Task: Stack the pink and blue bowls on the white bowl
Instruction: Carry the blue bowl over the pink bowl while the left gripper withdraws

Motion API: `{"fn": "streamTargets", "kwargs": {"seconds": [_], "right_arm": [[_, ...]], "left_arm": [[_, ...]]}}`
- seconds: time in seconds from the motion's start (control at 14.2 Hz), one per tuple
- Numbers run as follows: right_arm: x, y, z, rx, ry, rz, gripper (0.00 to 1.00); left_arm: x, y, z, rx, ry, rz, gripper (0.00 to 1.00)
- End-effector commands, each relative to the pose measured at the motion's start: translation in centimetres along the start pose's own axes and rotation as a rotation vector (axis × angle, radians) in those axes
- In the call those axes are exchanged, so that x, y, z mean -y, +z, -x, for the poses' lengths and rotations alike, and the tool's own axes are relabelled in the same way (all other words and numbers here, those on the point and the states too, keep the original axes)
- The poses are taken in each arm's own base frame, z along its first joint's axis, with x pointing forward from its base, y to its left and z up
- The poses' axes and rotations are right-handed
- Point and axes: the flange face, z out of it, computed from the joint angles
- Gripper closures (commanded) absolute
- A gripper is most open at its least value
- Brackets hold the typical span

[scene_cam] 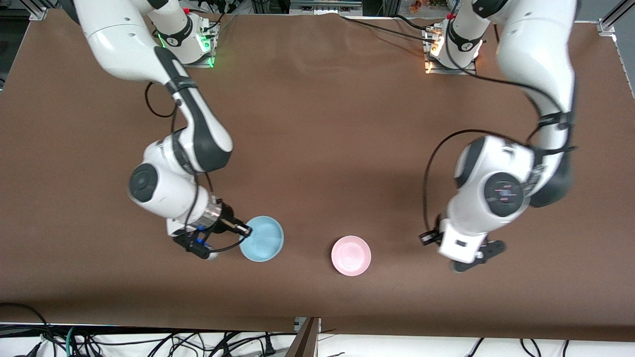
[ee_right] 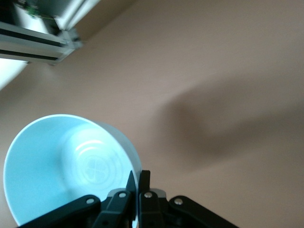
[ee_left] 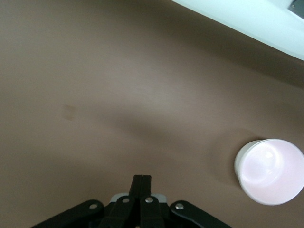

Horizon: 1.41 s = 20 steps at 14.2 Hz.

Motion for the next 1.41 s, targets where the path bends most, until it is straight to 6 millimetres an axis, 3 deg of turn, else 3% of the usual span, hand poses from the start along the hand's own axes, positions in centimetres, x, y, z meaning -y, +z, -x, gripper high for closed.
{"fn": "streamTargets", "kwargs": {"seconds": [0.0,0.28,0.63,0.92,1.2,1.34], "right_arm": [[3.4,2.8,3.4,-0.057,0.095,-0.109,1.00],[7.8,7.3,8.2,-0.108,0.186,-0.271,1.00],[8.9,12.3,12.7,-0.145,0.192,-0.383,1.00],[8.1,15.1,14.1,-0.165,0.175,-0.393,1.00],[7.9,15.8,13.7,-0.184,0.166,-0.409,1.00],[7.6,16.1,13.4,-0.198,0.155,-0.411,1.00]], "left_arm": [[7.5,-5.8,-0.9,0.061,0.161,-0.012,1.00],[15.9,-7.1,-1.7,0.112,0.330,-0.033,0.99],[21.3,-5.6,-1.9,0.069,0.391,-0.006,0.99],[21.8,-4.5,-0.7,0.032,0.409,0.005,0.99],[19.6,-4.8,0.1,0.027,0.430,0.015,0.94],[19.6,-5.0,0.0,0.021,0.428,0.016,0.94]]}}
